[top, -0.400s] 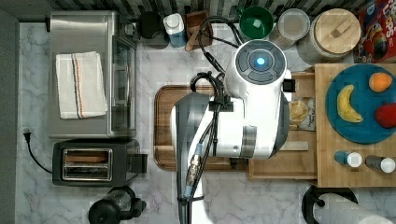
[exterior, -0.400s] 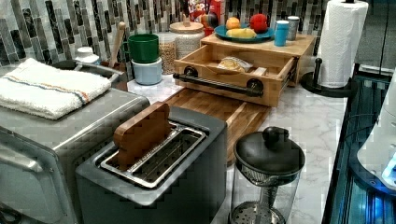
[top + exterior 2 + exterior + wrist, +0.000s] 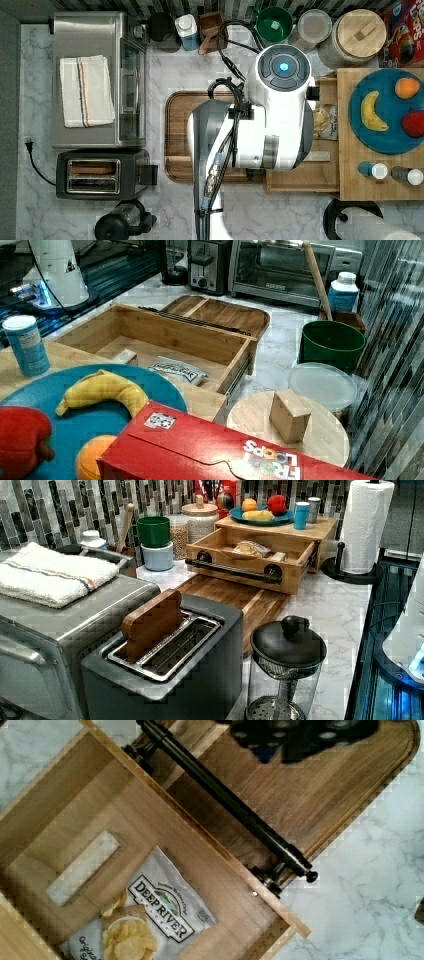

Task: Close the drawer.

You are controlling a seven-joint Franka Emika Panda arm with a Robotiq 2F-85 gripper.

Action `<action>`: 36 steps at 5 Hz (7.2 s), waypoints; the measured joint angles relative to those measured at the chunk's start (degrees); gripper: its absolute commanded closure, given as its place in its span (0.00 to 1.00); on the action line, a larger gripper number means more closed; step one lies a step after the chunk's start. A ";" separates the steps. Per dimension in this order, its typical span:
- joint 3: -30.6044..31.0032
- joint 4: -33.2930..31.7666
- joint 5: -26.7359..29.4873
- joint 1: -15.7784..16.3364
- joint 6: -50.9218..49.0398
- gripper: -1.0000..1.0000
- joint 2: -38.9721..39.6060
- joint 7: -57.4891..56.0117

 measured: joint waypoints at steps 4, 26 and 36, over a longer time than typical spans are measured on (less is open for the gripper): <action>0.60 -0.95 4.48 -0.01 1.02 0.00 0.46 -14.34; 0.74 -13.04 -7.89 -21.34 33.04 1.00 15.57 -65.38; 2.01 -9.12 -2.98 -23.42 31.00 1.00 18.39 -70.53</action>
